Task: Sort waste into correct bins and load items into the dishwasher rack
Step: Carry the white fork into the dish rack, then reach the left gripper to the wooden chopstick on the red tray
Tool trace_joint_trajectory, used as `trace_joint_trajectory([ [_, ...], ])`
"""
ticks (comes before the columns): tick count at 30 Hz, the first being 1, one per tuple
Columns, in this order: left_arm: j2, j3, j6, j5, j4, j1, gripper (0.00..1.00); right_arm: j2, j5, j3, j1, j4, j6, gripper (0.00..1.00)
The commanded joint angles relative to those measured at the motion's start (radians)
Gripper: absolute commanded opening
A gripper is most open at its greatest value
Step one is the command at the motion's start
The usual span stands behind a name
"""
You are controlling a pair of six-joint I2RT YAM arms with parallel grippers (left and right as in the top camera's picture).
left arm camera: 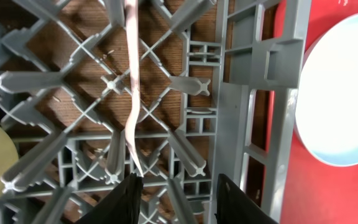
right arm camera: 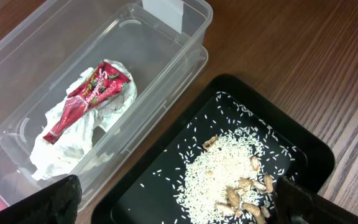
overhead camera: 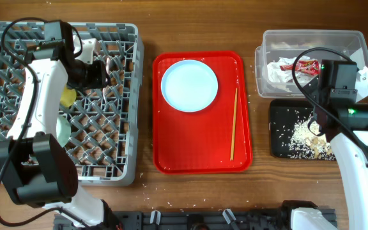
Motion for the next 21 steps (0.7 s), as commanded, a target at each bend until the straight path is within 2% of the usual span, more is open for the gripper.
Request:
trace_joint_trajectory([
  [1,-0.050,-0.003,-0.068,0.152,-0.013,-0.007,0.40,0.006,0.017,0.002,-0.001,0.003,-0.007,1.00],
  [5,-0.131,-0.003,-0.068,0.371,-0.024,-0.110,0.39,0.006,0.017,0.002,-0.001,0.003,-0.006,1.00],
  [6,-0.135,-0.003,-0.068,0.382,-0.024,-0.149,0.39,0.006,0.017,0.002,-0.001,0.003,-0.006,1.00],
  [8,-0.126,-0.004,-0.074,0.381,-0.018,-0.324,0.39,0.006,0.017,0.002,-0.001,0.003,-0.007,1.00],
  [9,-0.115,-0.006,-0.118,0.362,0.002,-0.396,0.43,0.006,0.017,0.002,-0.001,0.003,-0.006,1.00],
  [10,-0.094,-0.006,-0.281,0.258,0.055,-0.526,0.44,0.006,0.017,0.002,-0.001,0.003,-0.006,1.00],
  [12,-0.058,-0.006,-0.498,0.058,0.109,-0.668,0.45,0.006,0.017,0.002,-0.001,0.003,-0.007,0.99],
  [15,0.006,-0.006,-0.695,-0.151,0.161,-0.837,0.46,0.006,0.017,0.002,-0.001,0.003,-0.006,1.00],
  [18,0.083,-0.006,-0.799,-0.238,0.248,-0.967,0.46,0.006,0.017,0.002,-0.001,0.003,-0.006,1.00],
  [21,0.143,-0.006,-0.801,-0.347,0.329,-1.064,0.41,0.006,0.017,0.002,-0.001,0.003,-0.007,1.00],
])
